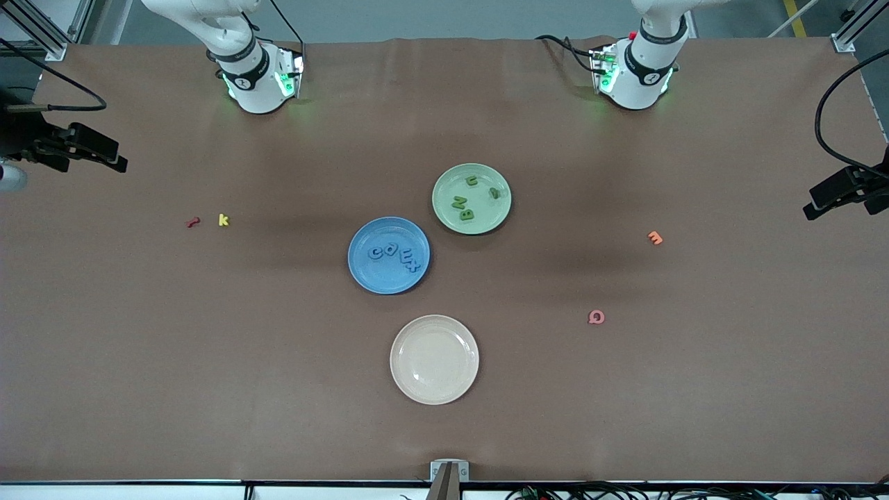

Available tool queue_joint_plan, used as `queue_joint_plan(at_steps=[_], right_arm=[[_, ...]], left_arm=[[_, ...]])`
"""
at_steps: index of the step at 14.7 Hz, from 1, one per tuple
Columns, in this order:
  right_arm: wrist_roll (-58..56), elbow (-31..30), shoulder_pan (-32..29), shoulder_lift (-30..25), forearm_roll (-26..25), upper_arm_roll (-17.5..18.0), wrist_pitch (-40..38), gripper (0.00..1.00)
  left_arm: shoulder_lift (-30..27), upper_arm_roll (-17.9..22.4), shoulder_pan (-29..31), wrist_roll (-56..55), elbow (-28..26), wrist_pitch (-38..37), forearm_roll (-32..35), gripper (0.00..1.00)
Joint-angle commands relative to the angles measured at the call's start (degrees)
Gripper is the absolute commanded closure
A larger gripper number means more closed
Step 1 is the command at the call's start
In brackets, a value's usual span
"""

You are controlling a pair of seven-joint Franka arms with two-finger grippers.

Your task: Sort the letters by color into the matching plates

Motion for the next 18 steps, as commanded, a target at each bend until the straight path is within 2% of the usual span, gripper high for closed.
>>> queue_joint_plan(at_steps=[1,6,10,16,18], right_arm=[[-0.5,-0.5,0.2,-0.9,-1.8,-0.4,0.4,0.00],[-0.3,-0.3,0.4,-1.6,-2.9,-0.3,0.7,0.00],[-0.3,-0.3,0.5,-1.7,-2.8,-0.2,1.9,0.00],[-0.3,-0.3,0.9,-1.9,-2.8,0.3,3.6,0.00],[-0.3,-0.3,1.8,-2.0,-2.9,0.2,3.1,0.00]], left_arm=[[-0.6,7.2,-7.0,0.4,0.5,-1.1,-0.2,0.01],[-0.7,7.0,-6.2,0.4,0.4,-1.2,-0.2,0.01],[-0.7,0.1,0.3,0.5,0.4,-1.2,-0.2,0.01],[-0.8,0.0,0.2,0.4,-0.2,-1.2,-0.5,0.01],[-3.0,0.0,0.3,0.5,-3.2,-1.1,-0.6,0.01]])
